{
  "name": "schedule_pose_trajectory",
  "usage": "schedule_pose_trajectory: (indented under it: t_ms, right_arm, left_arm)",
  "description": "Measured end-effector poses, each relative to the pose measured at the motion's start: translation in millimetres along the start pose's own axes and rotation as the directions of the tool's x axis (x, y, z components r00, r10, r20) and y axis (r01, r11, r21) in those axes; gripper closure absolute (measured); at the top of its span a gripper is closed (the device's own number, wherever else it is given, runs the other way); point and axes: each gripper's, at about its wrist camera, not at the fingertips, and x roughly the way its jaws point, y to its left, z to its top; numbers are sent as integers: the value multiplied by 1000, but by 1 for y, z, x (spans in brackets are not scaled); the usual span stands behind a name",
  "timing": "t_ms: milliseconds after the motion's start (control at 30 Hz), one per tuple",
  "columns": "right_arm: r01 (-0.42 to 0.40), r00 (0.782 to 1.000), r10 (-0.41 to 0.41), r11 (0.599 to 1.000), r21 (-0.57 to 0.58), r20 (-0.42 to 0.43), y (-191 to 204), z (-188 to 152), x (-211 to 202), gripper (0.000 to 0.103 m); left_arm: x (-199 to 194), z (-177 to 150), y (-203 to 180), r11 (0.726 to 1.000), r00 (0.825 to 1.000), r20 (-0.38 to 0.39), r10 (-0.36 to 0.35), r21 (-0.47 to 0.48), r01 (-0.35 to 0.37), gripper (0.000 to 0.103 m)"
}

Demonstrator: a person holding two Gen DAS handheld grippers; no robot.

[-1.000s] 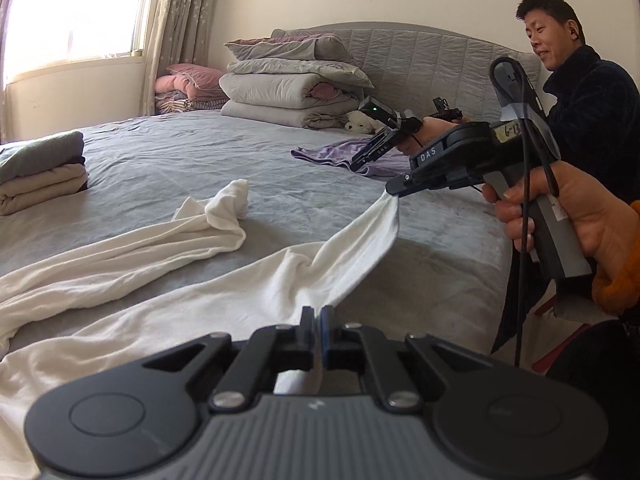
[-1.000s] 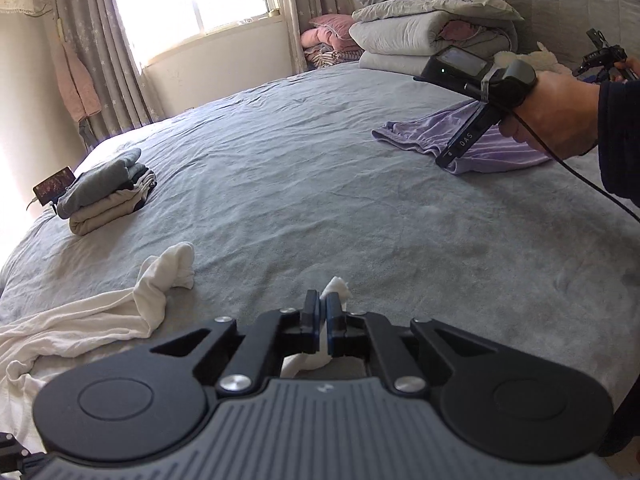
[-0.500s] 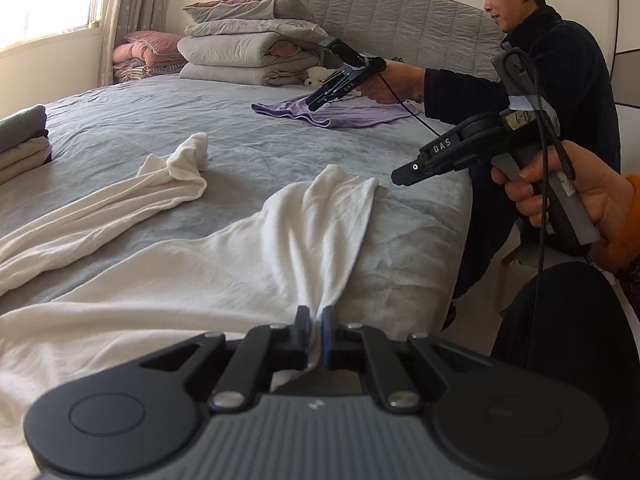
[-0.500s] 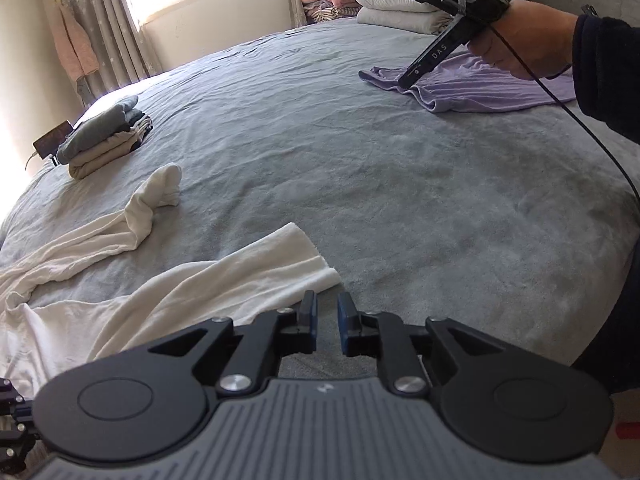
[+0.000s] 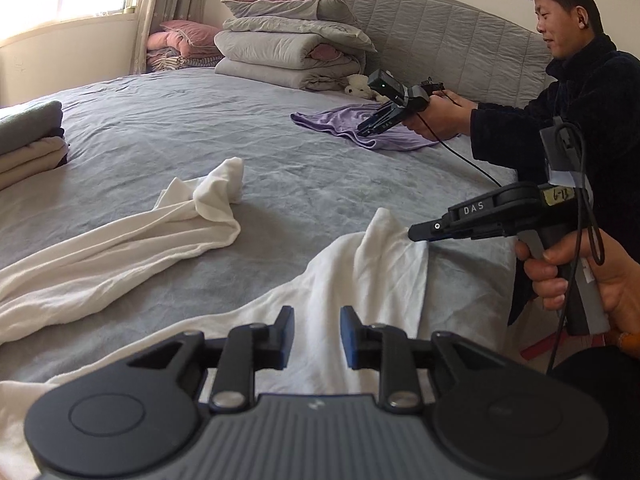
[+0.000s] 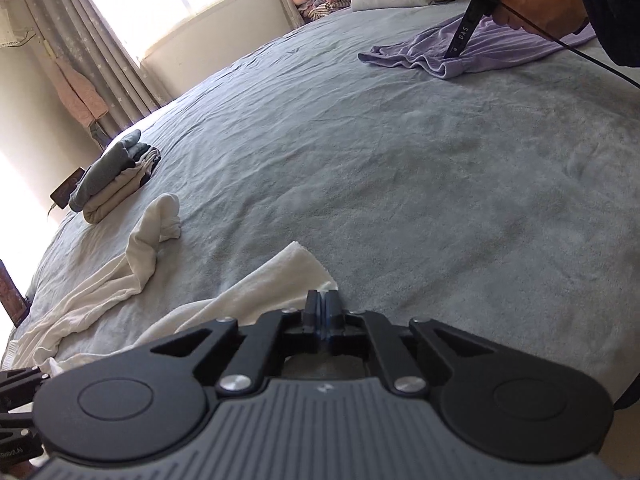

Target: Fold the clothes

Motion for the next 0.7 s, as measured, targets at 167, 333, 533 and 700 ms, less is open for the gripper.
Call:
schedule_pose_trajectory:
  t_ms: [167,333,533,700]
  right_arm:
    - [36,999,-35,998,-51,11,-3,-8,-29,101]
    - [43,999,-43,999,-30,9,-26,-14,-50,101]
    - [-47,999,47,999,17,-6,-38,-25,-52,89]
    - [-110,994,108,991,73,24,-50,-29,-56,88]
  left_arm:
    - [24,25,-3,1000,999,-46,-20,10,21,71]
    - [59,52,-12,996,991,-119,-67,45,73,70]
    - [106,81,-24,986,967,-219,-129,76,148,70]
    - [142,96,-45,972,941,-282,-187,84,219,69]
